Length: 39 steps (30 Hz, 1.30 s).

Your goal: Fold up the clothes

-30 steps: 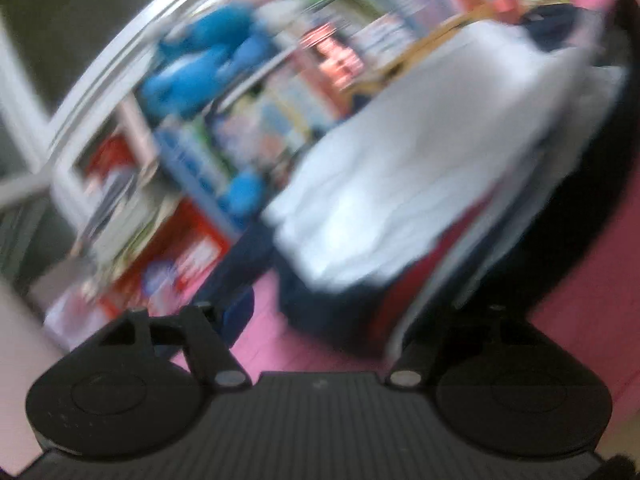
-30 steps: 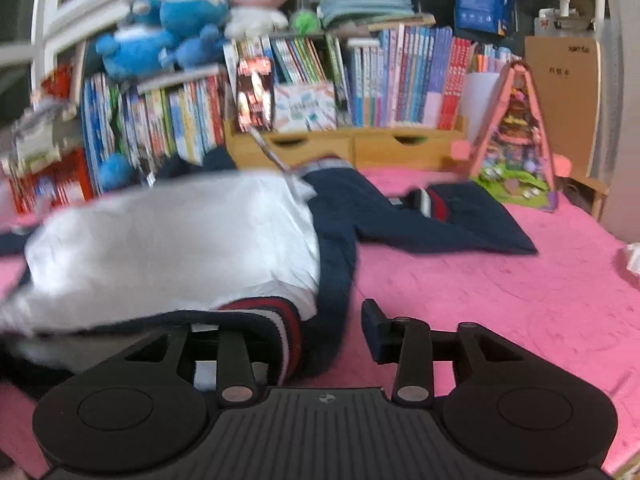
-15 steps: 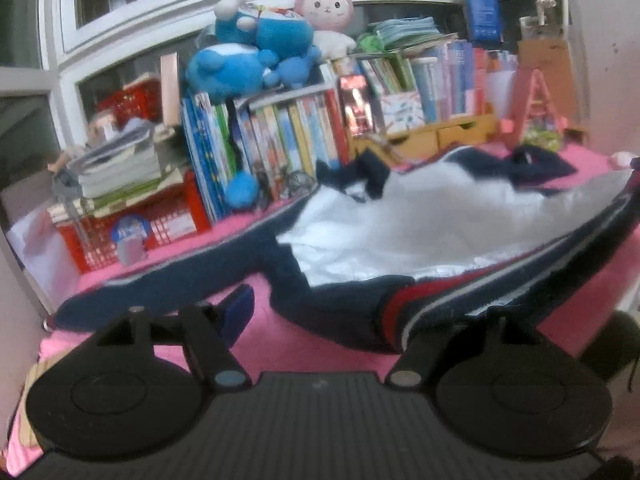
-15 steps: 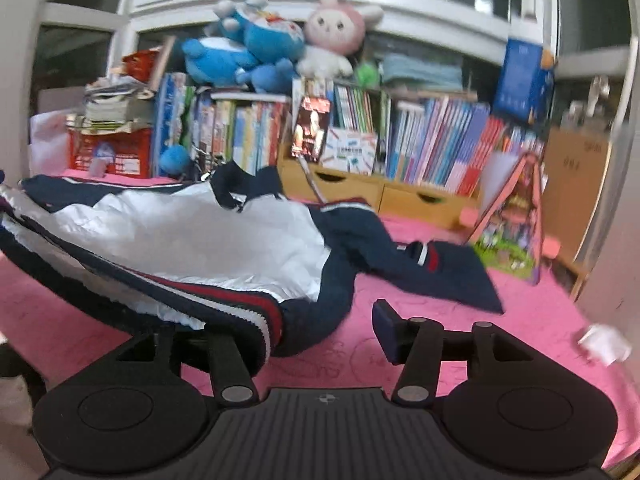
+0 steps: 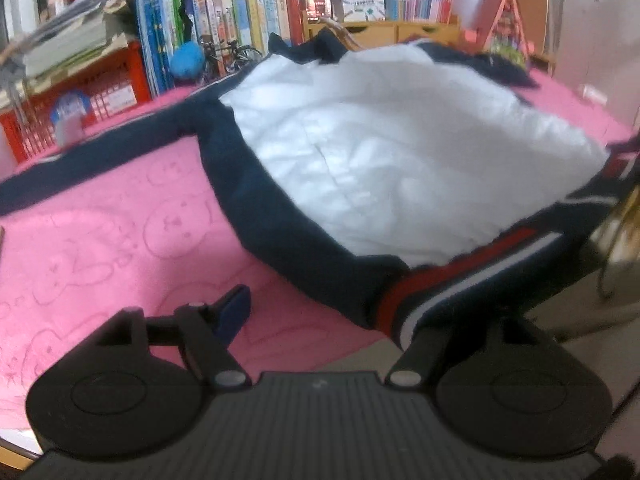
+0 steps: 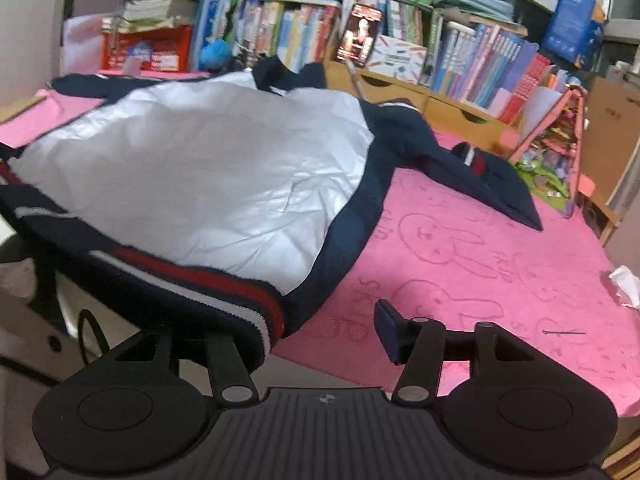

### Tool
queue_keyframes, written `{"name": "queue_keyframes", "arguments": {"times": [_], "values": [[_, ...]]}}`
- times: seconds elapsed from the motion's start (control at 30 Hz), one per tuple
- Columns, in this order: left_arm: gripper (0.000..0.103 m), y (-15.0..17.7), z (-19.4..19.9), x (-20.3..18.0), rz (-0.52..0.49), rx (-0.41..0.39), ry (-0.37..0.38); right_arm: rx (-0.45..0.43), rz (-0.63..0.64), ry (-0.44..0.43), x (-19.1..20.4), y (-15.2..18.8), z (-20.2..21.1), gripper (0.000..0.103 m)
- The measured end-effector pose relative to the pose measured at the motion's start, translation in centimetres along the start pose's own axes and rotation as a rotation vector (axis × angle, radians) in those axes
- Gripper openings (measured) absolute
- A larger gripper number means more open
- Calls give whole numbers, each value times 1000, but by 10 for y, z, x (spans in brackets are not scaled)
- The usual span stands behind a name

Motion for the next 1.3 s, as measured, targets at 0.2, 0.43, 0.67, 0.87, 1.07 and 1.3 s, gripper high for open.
{"name": "queue_keyframes", "arguments": {"times": [0.2,0.43,0.67,0.87,1.07,1.3], "values": [[93,-10,8,8,-3,-31,51,-37,-125,-154,-2,-12,10,75],[91,9,13,-15,-48,1,128,8,-118,-175,-2,-2,7,77],[92,-21,56,24,98,-170,206,68,-73,-239,-2,8,24,82],[96,-78,68,65,257,-377,174,120,-16,-264,-4,18,39,86],[96,-105,11,41,214,-391,105,77,10,-104,-48,9,53,91],[92,-101,-82,-2,111,-299,14,-181,-125,-5,-64,-48,32,99]]}}
Point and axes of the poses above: each gripper's, at about its wrist camera, not at the fingertips, and z roughly against the way its jaws point, x to its left, y to its underside, the point moved 9 cm from there along -z, roughly the way its jaws point, and after that the axes turned 10 degrees about -x, right-handed, at the moved point
